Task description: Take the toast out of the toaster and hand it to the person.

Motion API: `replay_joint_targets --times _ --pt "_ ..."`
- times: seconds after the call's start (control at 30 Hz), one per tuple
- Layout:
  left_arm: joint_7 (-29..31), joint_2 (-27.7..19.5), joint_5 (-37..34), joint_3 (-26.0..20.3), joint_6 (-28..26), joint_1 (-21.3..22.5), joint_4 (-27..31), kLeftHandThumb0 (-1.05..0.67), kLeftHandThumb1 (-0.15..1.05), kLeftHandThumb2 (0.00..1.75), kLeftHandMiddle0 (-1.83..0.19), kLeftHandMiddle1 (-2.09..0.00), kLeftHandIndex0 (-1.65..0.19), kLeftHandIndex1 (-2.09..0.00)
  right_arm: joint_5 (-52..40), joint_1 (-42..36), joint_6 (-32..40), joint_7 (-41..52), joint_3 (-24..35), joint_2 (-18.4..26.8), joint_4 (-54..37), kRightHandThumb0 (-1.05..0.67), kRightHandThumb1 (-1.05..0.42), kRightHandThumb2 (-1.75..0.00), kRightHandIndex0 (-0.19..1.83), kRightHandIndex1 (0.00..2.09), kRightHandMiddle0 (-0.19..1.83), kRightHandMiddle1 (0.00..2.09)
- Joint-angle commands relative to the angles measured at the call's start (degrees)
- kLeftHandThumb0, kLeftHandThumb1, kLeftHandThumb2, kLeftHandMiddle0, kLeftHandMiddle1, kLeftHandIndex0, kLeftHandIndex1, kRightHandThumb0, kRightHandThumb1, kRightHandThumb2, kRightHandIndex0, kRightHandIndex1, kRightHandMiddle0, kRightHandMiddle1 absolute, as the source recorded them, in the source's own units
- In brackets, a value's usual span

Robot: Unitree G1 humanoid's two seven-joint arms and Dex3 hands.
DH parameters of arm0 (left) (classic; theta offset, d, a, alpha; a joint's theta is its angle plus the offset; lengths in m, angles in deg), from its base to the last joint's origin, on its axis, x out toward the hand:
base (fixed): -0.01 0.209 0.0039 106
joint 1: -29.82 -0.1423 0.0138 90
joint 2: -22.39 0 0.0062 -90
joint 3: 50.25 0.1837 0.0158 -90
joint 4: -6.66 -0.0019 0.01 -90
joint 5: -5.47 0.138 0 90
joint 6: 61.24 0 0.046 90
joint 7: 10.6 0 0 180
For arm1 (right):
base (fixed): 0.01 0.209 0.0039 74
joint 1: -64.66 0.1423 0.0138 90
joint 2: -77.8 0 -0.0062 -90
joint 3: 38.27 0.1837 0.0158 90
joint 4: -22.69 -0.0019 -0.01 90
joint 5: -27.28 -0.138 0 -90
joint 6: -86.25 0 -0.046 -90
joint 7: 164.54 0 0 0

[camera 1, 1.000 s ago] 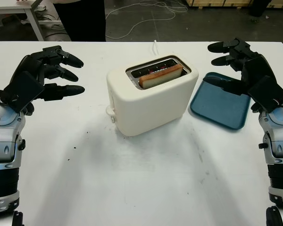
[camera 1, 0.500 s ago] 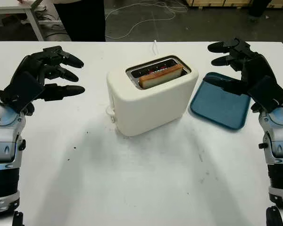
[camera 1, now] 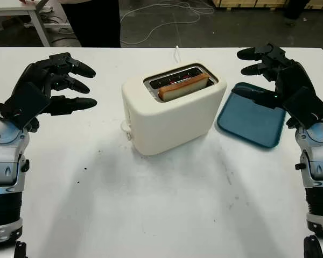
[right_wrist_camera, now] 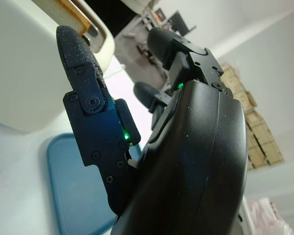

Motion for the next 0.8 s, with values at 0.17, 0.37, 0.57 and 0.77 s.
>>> replay_joint_targets --times 0.17,0.37,0.57,0.77 --pt "0.15 0.21 -0.48 -0.08 -0.42 0.06 0.35 -1.05 0.61 0.00 -0.57 -1.08 -0.56 -0.95 -0.40 0.27 -0.93 0.30 0.06 -0.33 0.35 -0.61 -0.77 0.00 0.07 1.20 0.18 0.85" --pt "-0.01 0.19 -0.22 -0.05 -0.13 0.02 0.37 -1.05 0.61 0.00 -0.58 -1.08 -0.57 -0.96 0.00 0.23 -0.62 0.07 -0.03 -0.17 0.06 -0.64 -0.78 0.00 0.07 1.21 0.18 0.86" --pt "-0.20 0.25 -0.02 -0.07 0.29 -0.16 0.39 -1.05 0.61 0.00 -0.59 -1.08 -0.57 -0.96 -0.46 0.18 0.02 0.21 0.14 -0.30 -0.26 -0.63 -0.78 0.00 0.06 1.20 0.18 0.86" --pt "-0.24 0.34 -0.20 -0.19 -0.03 -0.26 0.49 -1.05 0.61 0.00 -0.59 -1.09 -0.57 -0.97 -0.50 0.02 -0.31 0.16 0.16 -0.40 -0.28 -0.62 -0.78 0.00 0.06 1.20 0.18 0.85"
